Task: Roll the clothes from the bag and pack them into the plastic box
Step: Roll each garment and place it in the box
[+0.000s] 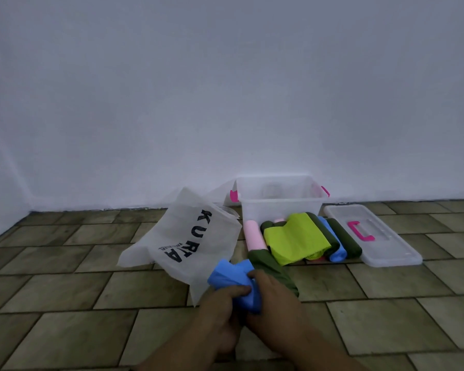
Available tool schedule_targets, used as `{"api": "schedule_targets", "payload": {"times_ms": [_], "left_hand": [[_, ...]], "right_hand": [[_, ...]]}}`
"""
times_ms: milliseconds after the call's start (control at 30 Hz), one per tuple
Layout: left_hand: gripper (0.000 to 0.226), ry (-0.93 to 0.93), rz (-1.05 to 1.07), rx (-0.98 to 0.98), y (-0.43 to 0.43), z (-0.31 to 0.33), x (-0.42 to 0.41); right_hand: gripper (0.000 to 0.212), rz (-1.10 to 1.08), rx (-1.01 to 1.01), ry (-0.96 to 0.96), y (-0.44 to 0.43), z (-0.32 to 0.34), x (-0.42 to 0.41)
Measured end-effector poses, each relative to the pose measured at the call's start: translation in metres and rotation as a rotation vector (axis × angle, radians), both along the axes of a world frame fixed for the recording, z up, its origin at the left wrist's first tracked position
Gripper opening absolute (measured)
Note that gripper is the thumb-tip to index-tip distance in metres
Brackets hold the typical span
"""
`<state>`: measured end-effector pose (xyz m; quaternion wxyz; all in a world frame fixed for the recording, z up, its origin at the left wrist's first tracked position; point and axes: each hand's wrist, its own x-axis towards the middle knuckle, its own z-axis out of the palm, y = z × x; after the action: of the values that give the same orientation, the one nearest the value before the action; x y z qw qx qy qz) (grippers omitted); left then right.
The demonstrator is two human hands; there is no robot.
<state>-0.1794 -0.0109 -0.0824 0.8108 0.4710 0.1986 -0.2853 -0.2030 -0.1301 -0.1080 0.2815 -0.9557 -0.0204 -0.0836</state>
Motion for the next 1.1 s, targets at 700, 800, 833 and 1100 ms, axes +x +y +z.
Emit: {"api": "schedule_targets", "payload": {"times_ms": [700,800,833,1100], "left_hand": [[0.038,-1.100,-0.818,1.308,0.024,-0.035,0.031],[0.045,-1.065,-0.847,1.252,0.015,-0.034,0.036],[0.049,-1.037,-0.889,1.228,0.013,-0.032,0.038],[0.042,-0.904,-1.098,1.251,0.000,-0.018,0.052]], "right_hand": [[0.076,-0.045,-0.127,0.220,-0.067,-0.014,0.003],[0.080,-0.048,-0.103,0.164,-0.048,-0.011,-0.003],[0.082,-0.054,-0.114,0.142,-0.037,-0.012,-0.006],[0.117,-0.232,-0.147,0.238,0.019,-0.033,-0.013]]}}
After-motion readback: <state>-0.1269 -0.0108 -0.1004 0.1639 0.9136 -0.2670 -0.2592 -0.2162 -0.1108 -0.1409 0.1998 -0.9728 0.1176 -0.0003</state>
